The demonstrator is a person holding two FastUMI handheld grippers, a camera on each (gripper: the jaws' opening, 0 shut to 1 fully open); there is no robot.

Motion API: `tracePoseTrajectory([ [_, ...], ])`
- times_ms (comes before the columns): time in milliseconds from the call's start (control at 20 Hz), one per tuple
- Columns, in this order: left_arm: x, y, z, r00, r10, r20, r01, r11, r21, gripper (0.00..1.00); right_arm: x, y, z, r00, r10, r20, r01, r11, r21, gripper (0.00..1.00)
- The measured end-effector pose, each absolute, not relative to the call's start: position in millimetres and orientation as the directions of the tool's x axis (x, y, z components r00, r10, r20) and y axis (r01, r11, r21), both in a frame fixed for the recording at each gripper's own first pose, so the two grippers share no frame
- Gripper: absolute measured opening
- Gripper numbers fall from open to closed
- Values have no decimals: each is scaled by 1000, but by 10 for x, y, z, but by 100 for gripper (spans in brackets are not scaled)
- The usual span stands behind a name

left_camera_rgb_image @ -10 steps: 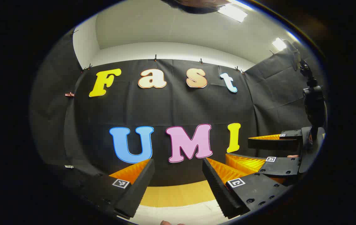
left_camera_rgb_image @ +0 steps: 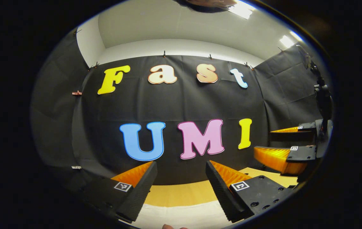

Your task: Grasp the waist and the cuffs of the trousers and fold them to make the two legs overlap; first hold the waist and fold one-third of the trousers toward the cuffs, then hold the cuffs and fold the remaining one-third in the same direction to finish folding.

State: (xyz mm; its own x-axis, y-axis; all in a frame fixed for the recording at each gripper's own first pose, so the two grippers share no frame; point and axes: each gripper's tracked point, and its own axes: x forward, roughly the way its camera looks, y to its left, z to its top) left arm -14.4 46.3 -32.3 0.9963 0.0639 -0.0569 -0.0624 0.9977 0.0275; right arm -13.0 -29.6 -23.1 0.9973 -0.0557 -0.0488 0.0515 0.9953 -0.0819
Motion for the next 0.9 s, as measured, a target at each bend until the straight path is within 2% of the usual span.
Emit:
tracePoseTrajectory([
  [250, -281, 754, -550, 994, 58, -98, -47, 994, 103, 97, -249, -559, -424, 989, -111, -96, 98, 986, -134, 97],
  [500, -445, 1082, -915, 981, 56, -186, -19, 982, 190, 97, -414, -740, -662, 979, -131, -155, 95, 971, -219, 97],
  [900, -952, 1535, -2125, 891, 11, -454, 175, 914, 366, 96, -656, -914, -964, 954, -182, -240, 120, 960, -252, 98],
])
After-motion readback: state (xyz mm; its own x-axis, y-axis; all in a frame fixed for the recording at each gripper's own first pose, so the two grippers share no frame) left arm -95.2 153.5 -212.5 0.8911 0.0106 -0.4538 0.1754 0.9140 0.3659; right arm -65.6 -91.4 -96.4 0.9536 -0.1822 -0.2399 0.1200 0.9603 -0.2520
